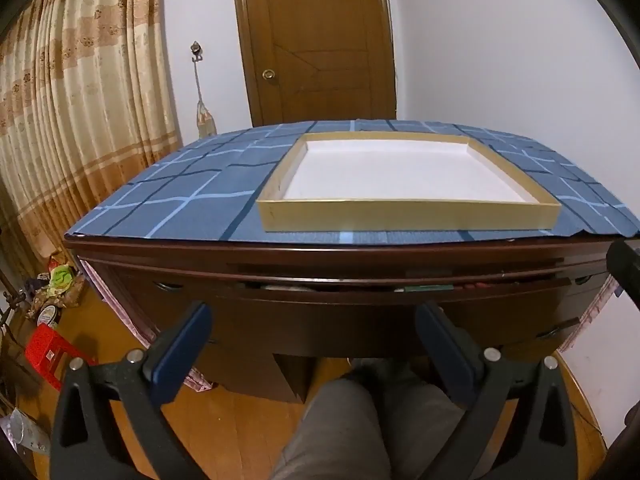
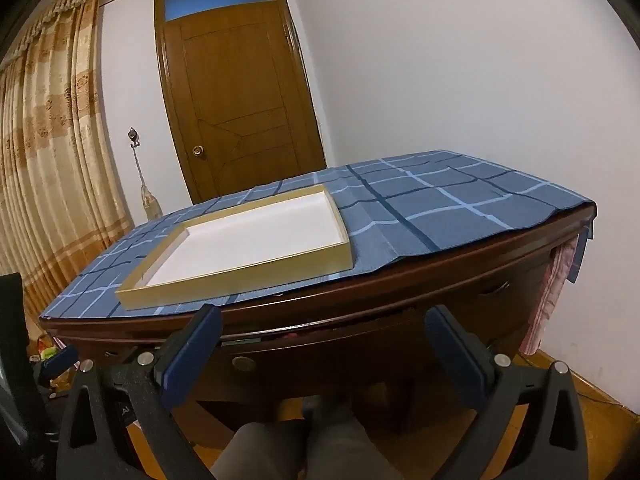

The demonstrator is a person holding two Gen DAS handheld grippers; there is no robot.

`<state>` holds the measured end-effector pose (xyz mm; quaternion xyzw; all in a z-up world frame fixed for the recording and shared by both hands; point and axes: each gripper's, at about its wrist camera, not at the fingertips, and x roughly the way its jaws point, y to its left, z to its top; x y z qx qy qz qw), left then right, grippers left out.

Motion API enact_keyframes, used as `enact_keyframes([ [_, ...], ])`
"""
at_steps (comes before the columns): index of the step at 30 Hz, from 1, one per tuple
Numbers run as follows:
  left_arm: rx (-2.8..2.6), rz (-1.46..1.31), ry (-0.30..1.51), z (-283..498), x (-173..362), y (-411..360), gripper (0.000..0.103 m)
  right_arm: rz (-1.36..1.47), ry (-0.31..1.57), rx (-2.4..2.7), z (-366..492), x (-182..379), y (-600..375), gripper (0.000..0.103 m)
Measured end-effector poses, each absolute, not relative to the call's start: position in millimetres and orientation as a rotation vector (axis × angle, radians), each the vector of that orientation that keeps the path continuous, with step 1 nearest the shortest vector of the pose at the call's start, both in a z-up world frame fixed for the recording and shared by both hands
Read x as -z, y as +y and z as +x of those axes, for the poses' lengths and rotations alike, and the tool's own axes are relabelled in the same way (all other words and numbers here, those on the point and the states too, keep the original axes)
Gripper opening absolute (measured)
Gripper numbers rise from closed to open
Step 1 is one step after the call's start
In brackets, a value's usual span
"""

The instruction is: Take underwear out of drawer

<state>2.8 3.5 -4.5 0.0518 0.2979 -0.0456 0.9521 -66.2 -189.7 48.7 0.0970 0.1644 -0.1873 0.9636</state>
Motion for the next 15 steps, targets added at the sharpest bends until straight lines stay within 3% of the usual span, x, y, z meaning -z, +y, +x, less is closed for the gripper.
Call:
enact_keyframes([
  [15,0.092,0.103,0.606,2.5,5.6,3.1,0.103,0.190,0.336,0.376,-63.7,-50.0,-189.2,0.103],
])
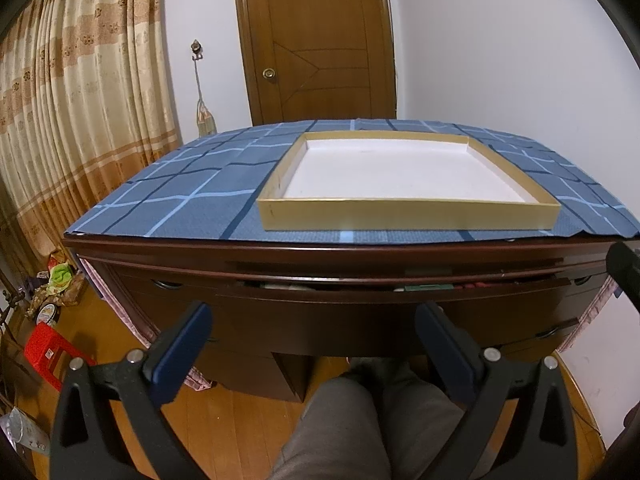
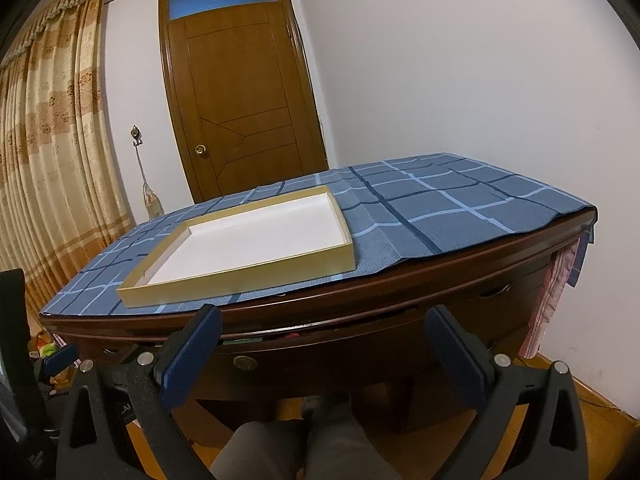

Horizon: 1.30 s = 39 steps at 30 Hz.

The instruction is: Take underwear out of drawer

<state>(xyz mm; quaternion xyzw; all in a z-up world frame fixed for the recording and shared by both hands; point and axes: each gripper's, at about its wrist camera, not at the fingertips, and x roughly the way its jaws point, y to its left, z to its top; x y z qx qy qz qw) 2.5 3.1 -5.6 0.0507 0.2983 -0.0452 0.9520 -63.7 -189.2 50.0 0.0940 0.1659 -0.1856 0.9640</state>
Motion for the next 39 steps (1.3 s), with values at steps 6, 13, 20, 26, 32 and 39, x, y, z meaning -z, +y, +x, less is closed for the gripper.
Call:
enact_keyframes([
  [6,0.092,0.103,0.606,2.3,5.6,3.5,0.103,0.191,0.337,0.375,-63.6,-50.3,-189.9,0.103],
  [13,0.093,0.101,0.606,2.2,5.7,4.1,0.103,0.191,0.335,0.375,-63.7,-50.5,-189.7,0.103],
  [20,0.094,0.105,0.606,1.9,5.7,3.7,0.103,0.191,0.336,0.375,-63.8,-50.5,-189.5,0.103],
  [26,0.094,0.104,0.610,1.6,5.7,2.7,0.103,0.193,0.336,0.375,-64.7,-50.8,-188.3,0.103],
  [32,0.093,0.101,0.614,2.0,6.1,2.7,0.103,0.191,0.335,0.377,-64.0,-51.4,-189.0,0.103],
  [39,0.092,0.096,0.622,4.6,6.9,3.0,0.103,0.195,0.338,0.377,-63.2,-51.6,-190.9,0.103],
])
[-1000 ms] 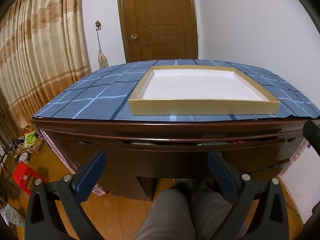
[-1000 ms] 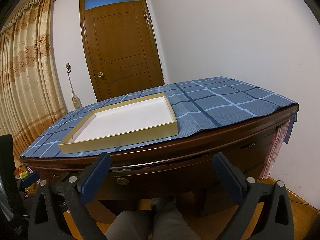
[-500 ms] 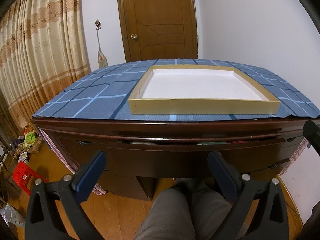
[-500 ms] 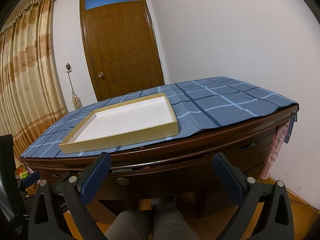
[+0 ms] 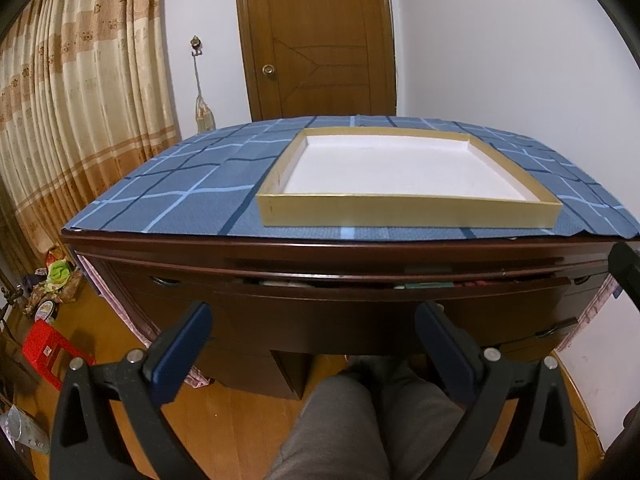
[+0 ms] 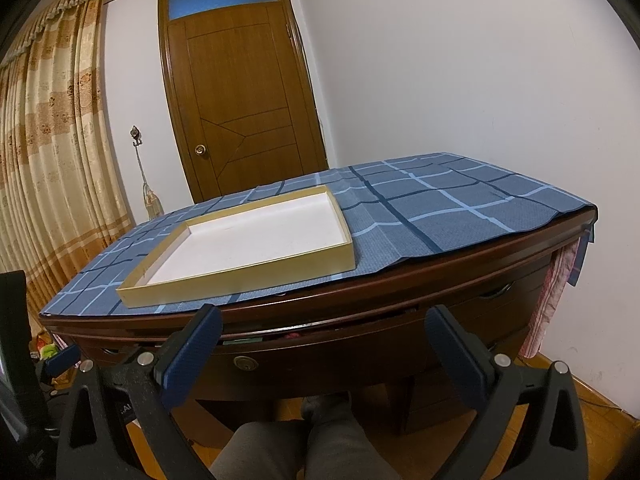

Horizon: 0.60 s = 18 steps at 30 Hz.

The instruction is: Take underwear out of drawer

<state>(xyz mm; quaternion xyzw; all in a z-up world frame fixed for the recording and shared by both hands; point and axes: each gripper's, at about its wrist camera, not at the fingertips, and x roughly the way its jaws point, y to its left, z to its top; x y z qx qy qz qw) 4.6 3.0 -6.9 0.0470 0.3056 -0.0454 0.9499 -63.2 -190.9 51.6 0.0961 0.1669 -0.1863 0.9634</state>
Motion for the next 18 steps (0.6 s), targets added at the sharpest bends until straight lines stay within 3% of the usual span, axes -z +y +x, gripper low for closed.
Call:
enact_keyframes([
  [18,0.131,0.074,0.672,33.2,37.0,28.1,0.103,0.173,0.382,0.381,-50.3,-23.9,-230.9,0.103],
])
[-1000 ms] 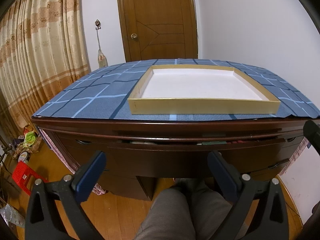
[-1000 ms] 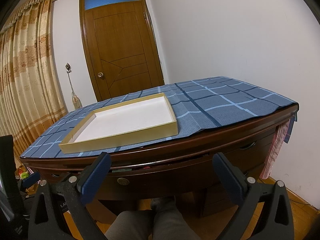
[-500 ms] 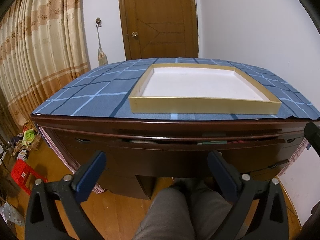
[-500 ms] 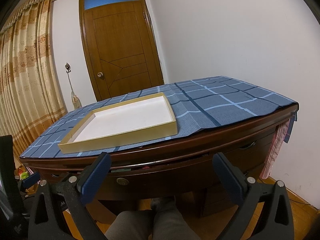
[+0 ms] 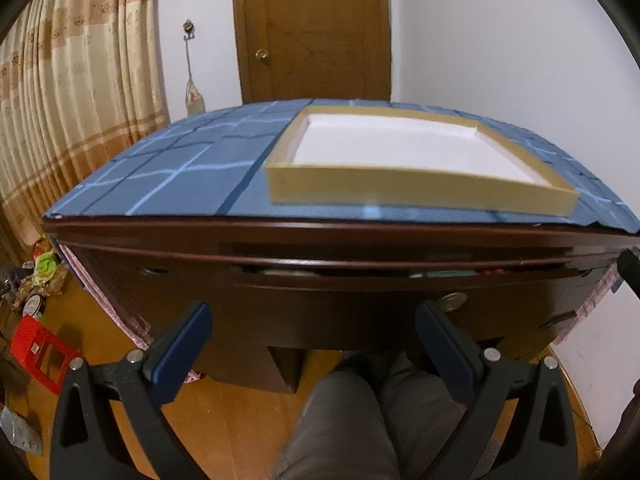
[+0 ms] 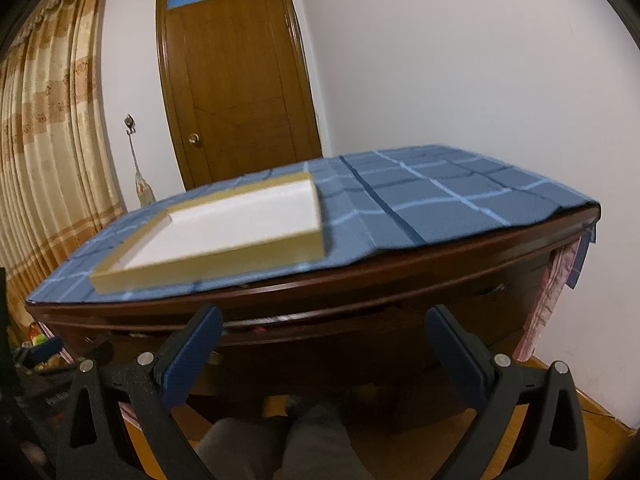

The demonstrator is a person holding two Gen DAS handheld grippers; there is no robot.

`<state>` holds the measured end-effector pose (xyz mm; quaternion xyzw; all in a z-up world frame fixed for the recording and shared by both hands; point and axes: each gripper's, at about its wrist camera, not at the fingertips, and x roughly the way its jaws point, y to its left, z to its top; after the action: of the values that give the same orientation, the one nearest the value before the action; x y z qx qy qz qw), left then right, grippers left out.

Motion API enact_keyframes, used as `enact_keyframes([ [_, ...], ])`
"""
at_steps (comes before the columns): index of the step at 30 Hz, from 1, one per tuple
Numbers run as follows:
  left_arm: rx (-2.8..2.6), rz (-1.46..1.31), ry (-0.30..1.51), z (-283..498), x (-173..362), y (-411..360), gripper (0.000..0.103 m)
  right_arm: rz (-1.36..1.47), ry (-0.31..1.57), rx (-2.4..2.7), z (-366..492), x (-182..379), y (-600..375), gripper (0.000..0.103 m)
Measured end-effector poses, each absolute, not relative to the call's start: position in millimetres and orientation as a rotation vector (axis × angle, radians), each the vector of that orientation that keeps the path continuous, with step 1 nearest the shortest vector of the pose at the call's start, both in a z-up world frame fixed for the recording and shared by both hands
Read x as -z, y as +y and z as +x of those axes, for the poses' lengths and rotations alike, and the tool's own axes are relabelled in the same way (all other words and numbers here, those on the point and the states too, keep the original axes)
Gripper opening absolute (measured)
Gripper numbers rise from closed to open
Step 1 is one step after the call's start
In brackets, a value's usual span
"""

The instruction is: Take underwear out of drawer

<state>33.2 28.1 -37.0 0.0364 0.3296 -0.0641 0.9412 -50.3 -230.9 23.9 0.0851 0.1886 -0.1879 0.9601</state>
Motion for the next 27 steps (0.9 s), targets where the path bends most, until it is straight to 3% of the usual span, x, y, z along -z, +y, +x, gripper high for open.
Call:
enact_keyframes([
  [18,0.175,0.078,0.609,57.6,65.7,-1.2,0.103,0.054,0.515,0.062,-5.2,26.1,-240.4,0.102],
  [27,0.140,0.068,0.625,71.1,79.8,-10.0,0.101,0.224,0.534,0.168,-1.1,40.9,-310.8,0.102],
])
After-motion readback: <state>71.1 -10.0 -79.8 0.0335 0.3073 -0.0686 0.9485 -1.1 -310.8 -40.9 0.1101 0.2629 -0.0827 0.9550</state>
